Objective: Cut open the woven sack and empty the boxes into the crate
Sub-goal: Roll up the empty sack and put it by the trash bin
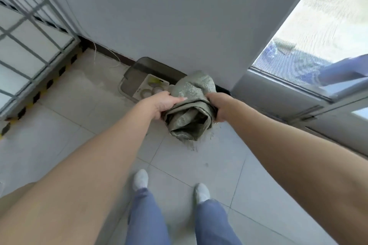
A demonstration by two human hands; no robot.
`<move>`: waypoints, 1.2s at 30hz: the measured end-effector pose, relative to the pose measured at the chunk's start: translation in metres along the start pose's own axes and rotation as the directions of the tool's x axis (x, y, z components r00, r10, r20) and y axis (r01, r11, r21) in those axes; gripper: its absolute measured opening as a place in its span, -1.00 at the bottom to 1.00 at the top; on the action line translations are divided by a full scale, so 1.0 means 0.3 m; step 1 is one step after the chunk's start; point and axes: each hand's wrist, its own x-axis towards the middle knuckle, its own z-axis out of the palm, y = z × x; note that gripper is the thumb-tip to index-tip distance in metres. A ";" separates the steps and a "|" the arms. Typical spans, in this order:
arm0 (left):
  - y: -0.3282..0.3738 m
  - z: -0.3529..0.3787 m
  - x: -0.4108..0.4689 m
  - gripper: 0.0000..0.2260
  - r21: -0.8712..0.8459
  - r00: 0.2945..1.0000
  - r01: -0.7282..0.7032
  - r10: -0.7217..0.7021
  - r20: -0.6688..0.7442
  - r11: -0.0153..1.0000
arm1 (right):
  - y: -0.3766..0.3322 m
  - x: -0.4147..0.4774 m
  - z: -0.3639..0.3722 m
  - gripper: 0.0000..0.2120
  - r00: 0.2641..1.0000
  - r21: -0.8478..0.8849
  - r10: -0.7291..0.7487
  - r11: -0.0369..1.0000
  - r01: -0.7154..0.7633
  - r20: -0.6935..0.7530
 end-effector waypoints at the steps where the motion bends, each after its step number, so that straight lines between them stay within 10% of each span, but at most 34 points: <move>1: -0.013 -0.011 0.044 -0.49 0.051 0.999 0.022 -0.024 0.028 0.998 | 0.017 0.043 0.009 -0.70 0.999 0.008 0.030 1.000 -0.029 -0.027; 14: -0.522 -0.100 0.764 -0.28 0.431 0.894 0.154 -0.311 0.322 0.889 | 0.436 0.861 0.201 -0.60 0.939 -0.146 0.322 0.930 -0.337 -0.118; 19: -0.771 -0.042 1.108 -0.25 0.488 0.953 0.035 -0.177 0.248 0.872 | 0.566 1.190 0.251 -0.61 0.952 -0.027 0.262 0.963 -0.270 -0.160; 23: -0.898 0.025 1.357 -0.30 0.574 0.993 -0.089 0.026 0.117 0.814 | 0.648 1.475 0.241 -0.07 0.950 0.091 0.196 0.980 -0.178 -0.242; 25: -0.949 0.057 1.450 -0.39 0.622 0.990 -0.140 0.128 0.065 0.770 | 0.652 1.510 0.257 -0.17 0.961 0.080 0.210 0.977 -0.199 -0.178; 27: -0.991 0.072 1.528 -0.46 0.645 0.981 -0.173 0.189 0.046 0.744 | 0.677 1.578 0.256 -0.49 0.982 0.027 0.138 0.990 -0.136 -0.127; 31: -1.075 0.045 1.683 -0.51 0.737 0.971 -0.219 0.218 0.100 0.639 | 0.714 1.762 0.274 -0.49 0.975 -0.171 -0.060 0.985 0.023 -0.212; 36: -1.137 0.032 1.838 -0.45 0.850 0.977 -0.213 0.097 0.190 0.481 | 0.717 1.840 0.308 -0.56 0.956 -0.704 -0.197 0.710 -0.014 -0.217</move>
